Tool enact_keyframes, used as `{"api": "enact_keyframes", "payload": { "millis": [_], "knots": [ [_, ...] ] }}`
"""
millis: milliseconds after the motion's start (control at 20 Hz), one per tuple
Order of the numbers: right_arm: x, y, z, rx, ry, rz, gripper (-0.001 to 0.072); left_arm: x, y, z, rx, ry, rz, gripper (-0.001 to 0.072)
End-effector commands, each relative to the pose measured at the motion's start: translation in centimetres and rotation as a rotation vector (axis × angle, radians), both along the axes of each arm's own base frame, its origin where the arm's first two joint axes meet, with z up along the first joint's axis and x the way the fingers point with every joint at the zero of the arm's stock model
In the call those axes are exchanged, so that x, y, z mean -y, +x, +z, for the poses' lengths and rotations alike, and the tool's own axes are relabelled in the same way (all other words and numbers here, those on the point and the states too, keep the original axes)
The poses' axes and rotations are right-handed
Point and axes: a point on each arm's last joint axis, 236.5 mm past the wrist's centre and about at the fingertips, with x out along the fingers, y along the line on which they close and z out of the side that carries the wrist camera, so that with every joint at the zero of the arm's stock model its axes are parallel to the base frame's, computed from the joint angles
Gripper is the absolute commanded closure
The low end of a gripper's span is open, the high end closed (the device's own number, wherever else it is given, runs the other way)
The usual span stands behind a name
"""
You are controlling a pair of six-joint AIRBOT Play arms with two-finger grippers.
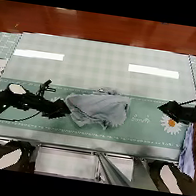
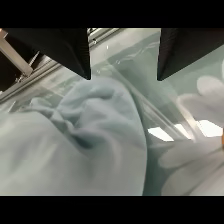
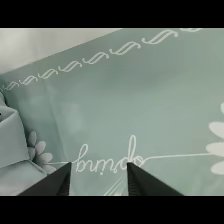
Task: Fold the shirts.
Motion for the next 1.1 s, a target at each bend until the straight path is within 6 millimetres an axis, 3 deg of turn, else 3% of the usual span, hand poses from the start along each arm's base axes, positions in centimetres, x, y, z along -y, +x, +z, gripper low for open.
{"api": "enact_keyframes", "payload": {
  "millis": [0,200,250,300,350,500,650,800,1050],
  "knots": [
    [-0.2,0.0,-0.1,0.007,0.014,-0.003,0.0306,1.9,1.0,-2.1,-0.006,0.011,0.048,0.0201],
    [-0.2,0.3,0.0,0.018,0.018,-0.012,0.0307,4.9,2.4,-2.0,0.053,0.010,0.043,0.0202],
    [-0.2,0.4,0.1,0.024,0.021,-0.017,0.0306,5.6,3.0,-1.6,0.081,0.007,0.020,0.0265],
    [-0.2,0.5,0.1,0.028,0.022,-0.020,0.0306,6.0,3.8,-0.9,0.120,-0.001,-0.002,0.0556],
    [-0.2,0.6,0.2,0.030,0.023,-0.022,0.0307,6.1,4.9,0.1,0.174,-0.007,-0.031,0.0687],
    [-0.1,0.8,0.2,0.037,0.023,-0.028,0.0307,3.5,7.0,2.3,0.247,0.036,-0.118,0.0687],
    [-1.2,0.8,-0.7,0.003,0.059,-0.004,0.0307,-2.6,9.4,3.9,0.284,0.126,-0.065,0.0688],
    [-5.5,0.6,-2.9,-0.073,0.106,0.113,0.0306,-6.5,10.3,4.7,0.269,0.126,0.046,0.0688],
    [-14.3,0.8,-6.1,-0.142,0.225,0.270,0.0307,-7.0,10.3,4.7,0.267,0.128,0.049,0.0688]
  ]
}}
